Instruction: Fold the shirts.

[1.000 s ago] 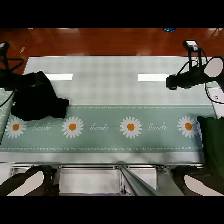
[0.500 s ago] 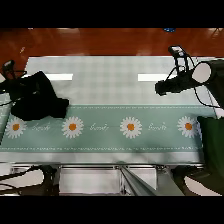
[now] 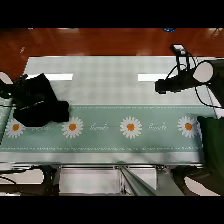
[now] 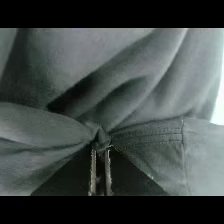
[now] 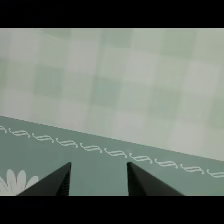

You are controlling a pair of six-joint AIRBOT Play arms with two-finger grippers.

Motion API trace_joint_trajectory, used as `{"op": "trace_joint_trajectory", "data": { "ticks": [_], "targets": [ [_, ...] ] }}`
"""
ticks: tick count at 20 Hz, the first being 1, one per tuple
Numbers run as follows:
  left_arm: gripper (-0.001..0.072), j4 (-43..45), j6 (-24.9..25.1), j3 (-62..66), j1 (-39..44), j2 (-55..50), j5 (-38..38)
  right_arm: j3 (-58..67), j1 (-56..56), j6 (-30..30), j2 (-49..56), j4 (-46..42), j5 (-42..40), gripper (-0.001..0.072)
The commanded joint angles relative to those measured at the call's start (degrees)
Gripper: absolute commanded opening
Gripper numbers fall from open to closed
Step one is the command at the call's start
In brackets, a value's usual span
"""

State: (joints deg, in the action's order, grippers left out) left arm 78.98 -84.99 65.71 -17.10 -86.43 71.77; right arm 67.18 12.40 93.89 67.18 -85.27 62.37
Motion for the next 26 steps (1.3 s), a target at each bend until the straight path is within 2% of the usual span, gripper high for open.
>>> {"op": "trace_joint_trajectory", "data": {
  "ticks": [1, 5, 7, 11, 16, 19, 21, 26],
  "targets": [
    [0.0028, -12.48, 4.02, 3.87, 0.0, 5.92, -0.42, 2.69, 0.02, 1.4, -4.79, -2.89, 0.07, 0.0407],
    [0.0028, -27.78, 5.05, 15.45, 0.0, 16.55, -3.34, 5.49, 0.02, 2.97, -14.23, -5.99, 0.15, 0.0407],
    [0.0028, -32.17, 5.03, 22.49, 0.17, 20.63, -3.3, 5.49, 0.02, 3.28, -18.56, -5.97, 1.18, 0.0407],
    [0.0027, -33.64, 4.61, 37.79, 2.91, 25.09, -3.34, 5.49, 0.02, 4.35, -24.96, -5.88, 3.32, 0.0407],
    [0.0027, -33.64, 0.15, 52.59, 8.79, 25.16, -6.58, 5.49, 0.02, 4.46, -29.31, -3.78, 4.22, 0.0407],
    [0.0027, -36.04, -1.46, 53.37, 13.33, 25.38, -6.71, 5.49, 0.02, 4.44, -30.51, -3.63, 4.9, 0.0407],
    [0.0028, -38.07, -0.42, 50.47, 19.65, 25.44, -7.28, 5.49, 0.02, 4.46, -31.23, -3.63, 4.96, 0.0406],
    [0.0028, -37.81, 4.63, 34.01, 36.57, 26.91, -15.3, 5.49, 0.02, 4.46, -31.82, -3.61, 5.64, 0.0407]
  ]
}}
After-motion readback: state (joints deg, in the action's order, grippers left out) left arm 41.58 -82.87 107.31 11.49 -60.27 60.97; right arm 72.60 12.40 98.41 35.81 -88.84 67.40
